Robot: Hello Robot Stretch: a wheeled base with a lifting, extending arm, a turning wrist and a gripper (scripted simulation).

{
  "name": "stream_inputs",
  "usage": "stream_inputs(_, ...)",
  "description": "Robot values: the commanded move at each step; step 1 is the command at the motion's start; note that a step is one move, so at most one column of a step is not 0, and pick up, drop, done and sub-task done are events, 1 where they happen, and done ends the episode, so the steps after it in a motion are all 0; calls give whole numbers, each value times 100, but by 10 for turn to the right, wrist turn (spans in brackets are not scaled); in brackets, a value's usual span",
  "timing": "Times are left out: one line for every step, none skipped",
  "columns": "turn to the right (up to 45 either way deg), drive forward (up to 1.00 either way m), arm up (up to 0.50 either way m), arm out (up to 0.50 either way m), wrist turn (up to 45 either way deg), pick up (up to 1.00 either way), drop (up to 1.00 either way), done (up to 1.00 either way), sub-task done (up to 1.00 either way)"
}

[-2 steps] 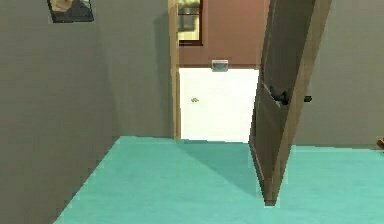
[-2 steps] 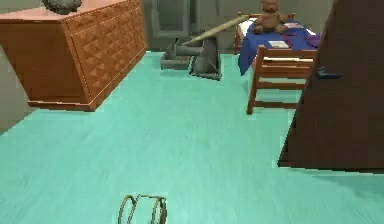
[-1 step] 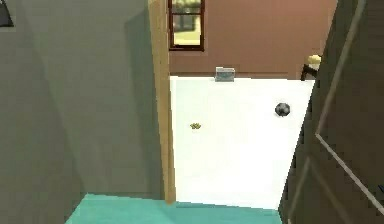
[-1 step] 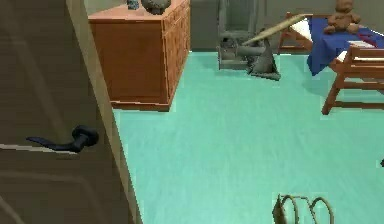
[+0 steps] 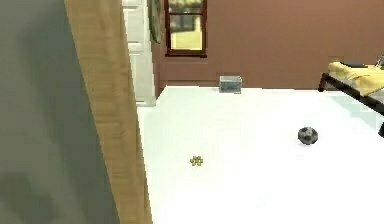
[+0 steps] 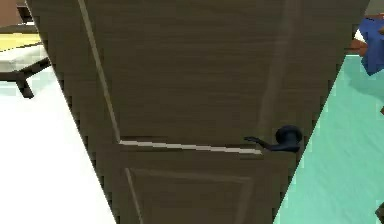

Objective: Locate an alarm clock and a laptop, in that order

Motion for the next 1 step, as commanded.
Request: stream_inputs(330,0,0,0,0,0,0,0,0)
